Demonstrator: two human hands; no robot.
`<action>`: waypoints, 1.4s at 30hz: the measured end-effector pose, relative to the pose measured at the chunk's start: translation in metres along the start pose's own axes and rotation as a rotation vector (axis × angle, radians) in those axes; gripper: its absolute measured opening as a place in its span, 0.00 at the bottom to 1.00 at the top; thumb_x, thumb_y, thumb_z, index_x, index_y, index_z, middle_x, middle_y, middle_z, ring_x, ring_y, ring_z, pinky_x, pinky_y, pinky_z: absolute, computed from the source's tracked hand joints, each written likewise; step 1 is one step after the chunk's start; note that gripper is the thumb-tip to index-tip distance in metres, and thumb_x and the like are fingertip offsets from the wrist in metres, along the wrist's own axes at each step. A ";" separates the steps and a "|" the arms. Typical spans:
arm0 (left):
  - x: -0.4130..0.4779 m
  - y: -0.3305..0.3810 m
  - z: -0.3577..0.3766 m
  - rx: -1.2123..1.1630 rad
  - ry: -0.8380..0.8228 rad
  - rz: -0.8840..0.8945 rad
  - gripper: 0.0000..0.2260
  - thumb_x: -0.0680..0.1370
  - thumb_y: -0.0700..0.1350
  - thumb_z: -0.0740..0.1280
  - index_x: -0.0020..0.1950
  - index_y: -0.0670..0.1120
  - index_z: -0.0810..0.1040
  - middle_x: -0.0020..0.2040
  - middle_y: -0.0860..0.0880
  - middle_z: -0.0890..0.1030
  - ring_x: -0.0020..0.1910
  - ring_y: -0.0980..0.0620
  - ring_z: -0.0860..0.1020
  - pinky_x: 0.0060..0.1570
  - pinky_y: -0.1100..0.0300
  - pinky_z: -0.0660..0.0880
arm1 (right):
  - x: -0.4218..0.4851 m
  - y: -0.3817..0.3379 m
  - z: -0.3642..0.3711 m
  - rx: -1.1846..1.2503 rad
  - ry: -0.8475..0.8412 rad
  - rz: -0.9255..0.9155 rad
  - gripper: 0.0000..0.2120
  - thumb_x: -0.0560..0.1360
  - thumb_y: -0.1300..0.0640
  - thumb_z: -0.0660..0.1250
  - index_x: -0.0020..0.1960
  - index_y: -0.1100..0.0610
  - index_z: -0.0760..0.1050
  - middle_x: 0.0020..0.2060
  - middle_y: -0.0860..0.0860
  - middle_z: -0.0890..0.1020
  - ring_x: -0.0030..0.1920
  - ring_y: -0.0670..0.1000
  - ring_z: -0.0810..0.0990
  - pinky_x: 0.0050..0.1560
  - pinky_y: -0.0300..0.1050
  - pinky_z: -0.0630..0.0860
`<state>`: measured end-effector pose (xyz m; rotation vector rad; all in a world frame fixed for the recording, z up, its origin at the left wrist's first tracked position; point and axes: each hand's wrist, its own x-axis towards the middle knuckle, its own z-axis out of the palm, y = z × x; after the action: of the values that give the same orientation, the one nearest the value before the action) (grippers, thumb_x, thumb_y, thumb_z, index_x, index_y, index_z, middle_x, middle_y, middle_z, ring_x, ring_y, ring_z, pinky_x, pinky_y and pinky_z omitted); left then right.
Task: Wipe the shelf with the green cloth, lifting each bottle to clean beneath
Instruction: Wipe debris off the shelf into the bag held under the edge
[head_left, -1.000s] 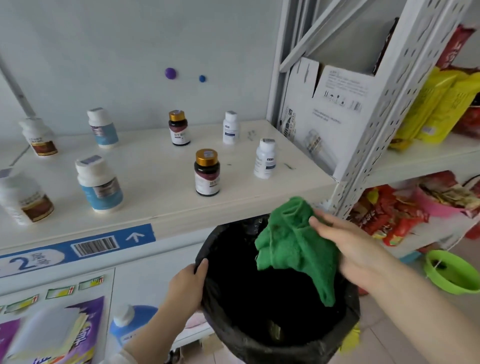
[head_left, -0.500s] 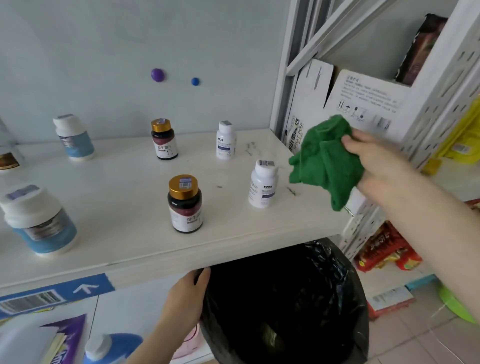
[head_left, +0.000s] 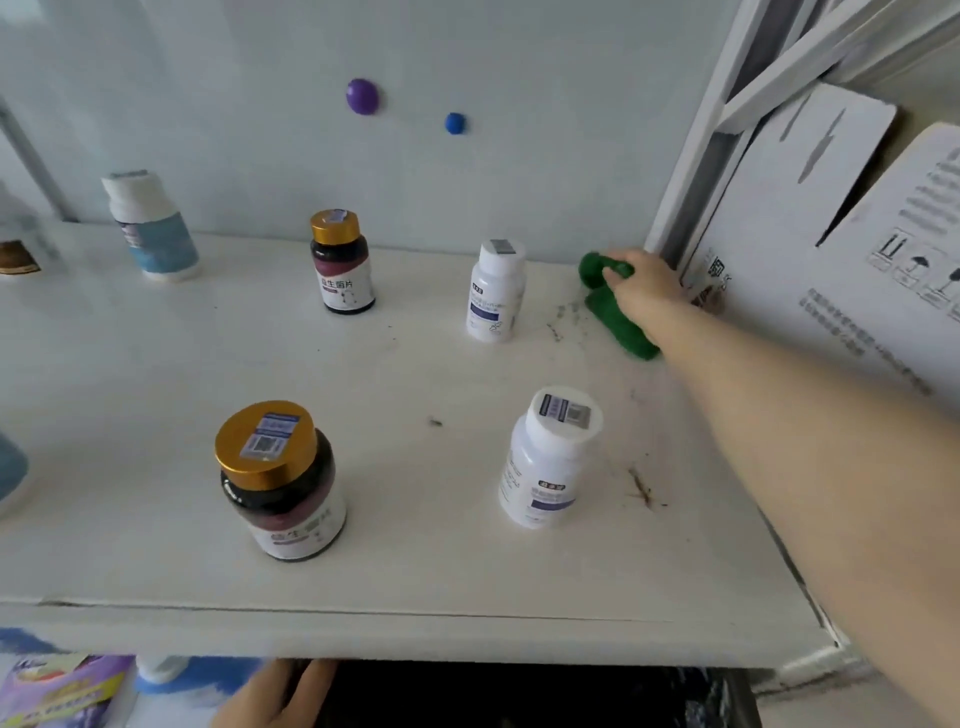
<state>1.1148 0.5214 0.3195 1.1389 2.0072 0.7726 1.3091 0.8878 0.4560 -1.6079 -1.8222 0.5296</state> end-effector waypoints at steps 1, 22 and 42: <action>-0.003 0.003 0.001 -0.005 0.008 0.006 0.19 0.78 0.31 0.57 0.54 0.57 0.66 0.53 0.68 0.77 0.65 0.56 0.66 0.62 0.68 0.56 | 0.004 0.003 0.004 -0.018 -0.063 -0.054 0.14 0.78 0.52 0.58 0.63 0.47 0.72 0.63 0.51 0.74 0.60 0.53 0.73 0.54 0.41 0.68; -0.037 0.022 -0.008 -0.170 0.089 -0.107 0.08 0.78 0.45 0.60 0.43 0.59 0.71 0.48 0.53 0.75 0.53 0.52 0.73 0.43 0.67 0.60 | -0.022 -0.005 0.005 -0.162 -0.404 -0.323 0.17 0.76 0.57 0.63 0.64 0.47 0.72 0.67 0.50 0.71 0.67 0.53 0.69 0.65 0.38 0.59; -0.041 0.044 0.011 -0.169 0.066 -0.033 0.11 0.78 0.52 0.58 0.41 0.51 0.75 0.44 0.48 0.80 0.48 0.46 0.75 0.47 0.55 0.68 | -0.180 0.014 -0.046 -0.094 -0.408 -0.299 0.16 0.77 0.65 0.56 0.55 0.48 0.75 0.51 0.39 0.72 0.52 0.40 0.67 0.48 0.24 0.57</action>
<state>1.1597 0.5057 0.3580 0.9917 1.9678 0.9548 1.3589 0.7089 0.4432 -1.3166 -2.3717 0.6777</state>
